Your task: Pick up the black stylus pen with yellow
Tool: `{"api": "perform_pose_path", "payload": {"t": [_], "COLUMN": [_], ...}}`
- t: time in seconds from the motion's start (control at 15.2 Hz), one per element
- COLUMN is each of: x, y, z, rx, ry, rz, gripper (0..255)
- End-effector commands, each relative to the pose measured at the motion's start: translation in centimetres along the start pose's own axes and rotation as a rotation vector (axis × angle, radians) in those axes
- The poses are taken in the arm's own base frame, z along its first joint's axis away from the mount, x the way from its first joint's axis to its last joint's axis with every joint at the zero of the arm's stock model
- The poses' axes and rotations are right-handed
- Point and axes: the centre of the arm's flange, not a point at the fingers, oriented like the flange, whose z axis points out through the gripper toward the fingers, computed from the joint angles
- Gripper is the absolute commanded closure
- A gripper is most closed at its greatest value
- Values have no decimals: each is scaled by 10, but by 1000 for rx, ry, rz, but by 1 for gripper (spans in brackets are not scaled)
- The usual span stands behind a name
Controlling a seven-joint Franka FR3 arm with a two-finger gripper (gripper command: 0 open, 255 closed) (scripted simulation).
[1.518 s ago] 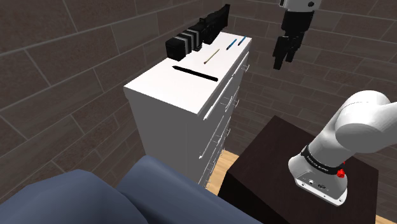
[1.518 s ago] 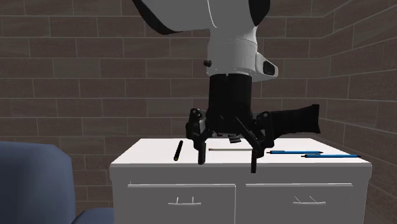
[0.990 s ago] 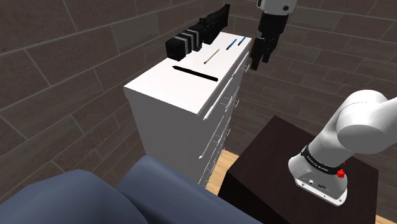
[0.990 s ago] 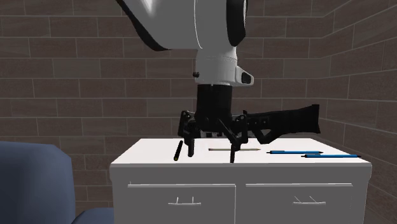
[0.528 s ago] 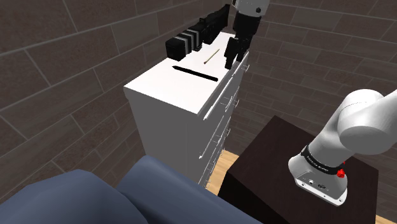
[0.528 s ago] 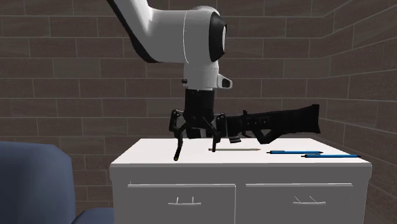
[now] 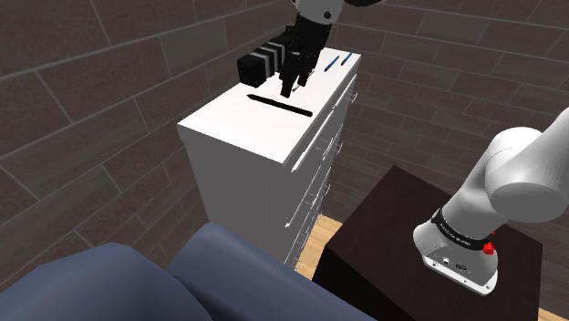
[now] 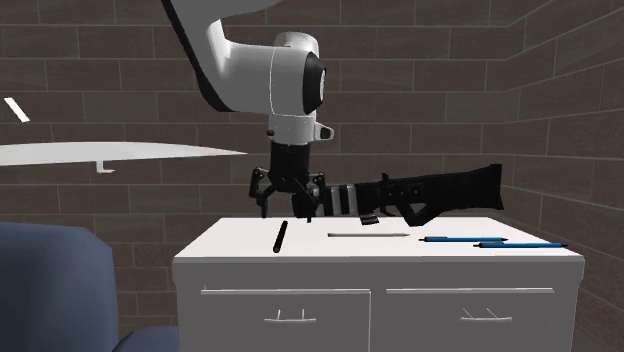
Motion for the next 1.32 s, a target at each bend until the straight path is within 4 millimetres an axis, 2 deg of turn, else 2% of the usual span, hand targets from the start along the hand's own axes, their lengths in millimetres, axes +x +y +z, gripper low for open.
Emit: {"api": "perform_pose_path", "payload": {"t": [0.0, 0.07, 0.53, 0.66, 0.73, 1.25], "x": [18, 18, 11, 11, 11, 11], "y": [-13, -13, -10, -10, -10, -11], "z": [4, 4, 43, 43, 43, 41], "rx": [9, 9, 9, 9, 9, 9], "ry": [29, 30, 30, 30, 30, 30], "rz": [-31, -32, -32, -32, -32, -32], "gripper": [0, 0, 0, 0, 255, 255]}}
